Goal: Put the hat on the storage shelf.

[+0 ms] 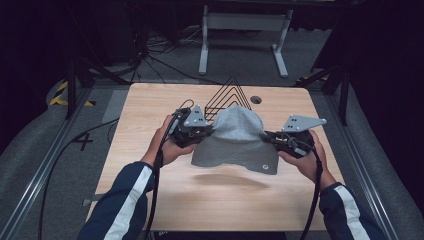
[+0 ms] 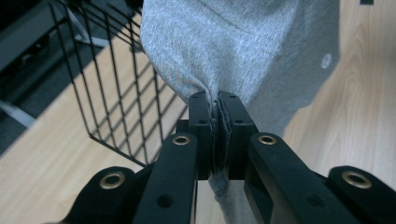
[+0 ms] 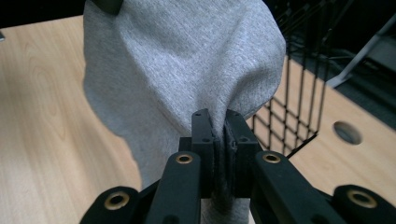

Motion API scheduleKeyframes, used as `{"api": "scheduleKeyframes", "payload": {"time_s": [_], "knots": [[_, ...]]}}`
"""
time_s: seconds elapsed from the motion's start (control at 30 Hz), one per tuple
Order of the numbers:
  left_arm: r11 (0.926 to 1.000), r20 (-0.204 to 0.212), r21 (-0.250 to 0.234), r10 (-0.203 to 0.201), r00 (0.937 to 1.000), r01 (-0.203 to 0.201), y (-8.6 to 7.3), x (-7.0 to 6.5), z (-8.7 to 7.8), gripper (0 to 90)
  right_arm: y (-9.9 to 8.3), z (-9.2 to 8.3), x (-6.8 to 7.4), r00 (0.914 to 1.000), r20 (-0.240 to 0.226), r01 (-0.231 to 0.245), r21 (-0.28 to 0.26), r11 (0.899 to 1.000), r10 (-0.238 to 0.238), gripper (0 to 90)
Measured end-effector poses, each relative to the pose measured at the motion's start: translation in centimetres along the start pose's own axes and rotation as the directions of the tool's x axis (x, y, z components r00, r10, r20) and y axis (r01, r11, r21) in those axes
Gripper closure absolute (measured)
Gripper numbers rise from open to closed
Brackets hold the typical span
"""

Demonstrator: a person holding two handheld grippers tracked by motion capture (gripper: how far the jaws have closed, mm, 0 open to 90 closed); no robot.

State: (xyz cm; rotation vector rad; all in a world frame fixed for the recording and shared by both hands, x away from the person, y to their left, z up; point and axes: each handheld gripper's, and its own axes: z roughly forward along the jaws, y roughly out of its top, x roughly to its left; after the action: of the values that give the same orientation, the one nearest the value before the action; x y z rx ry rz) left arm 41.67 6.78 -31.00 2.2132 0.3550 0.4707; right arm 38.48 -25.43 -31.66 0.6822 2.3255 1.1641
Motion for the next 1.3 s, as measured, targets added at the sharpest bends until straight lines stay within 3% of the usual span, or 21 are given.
{"api": "scheduleKeyframes", "payload": {"time_s": [0.23, 0.43, 0.67, 1.1, 1.3], "knots": [[0.9989, -0.043, -0.04, 0.023, 0.9988, -0.025, 3.2, 1.7, -1.7, 84.8, 3.1, -1.4, -1.5, 0.9994, 0.034, 0.009, -0.052, 0.999, -0.007, 84.5], [0.9968, -0.075, -0.079, 0.007, 0.9972, -0.013, 5.5, 3.4, -3.1, 84.9, 6.3, -2.4, -2.7, 0.9966, 0.076, 0.037, -0.088, 0.995, -0.03, 84.6], [0.9946, -0.104, -0.102, 0.005, 0.9946, -0.015, 7.6, 5.1, -3.7, 84.9, 9.2, -3.3, -4.5, 0.9942, 0.107, 0.029, -0.138, 0.99, -0.014, 84.7], [0.9926, -0.153, -0.121, -0.032, 0.9877, 0.014, 9.9, 7.9, -3.9, 84.9, 12.7, -2.7, -7.1, 0.9864, 0.163, 0.048, -0.156, 0.987, -0.022, 84.8], [0.9927, -0.176, -0.12, -0.026, 0.9841, 0.005, 10.7, 9.0, -3.8, 84.9, 13.5, -2.0, -8.0, 0.9843, 0.176, 0.041, -0.156, 0.987, -0.013, 84.8]]}}
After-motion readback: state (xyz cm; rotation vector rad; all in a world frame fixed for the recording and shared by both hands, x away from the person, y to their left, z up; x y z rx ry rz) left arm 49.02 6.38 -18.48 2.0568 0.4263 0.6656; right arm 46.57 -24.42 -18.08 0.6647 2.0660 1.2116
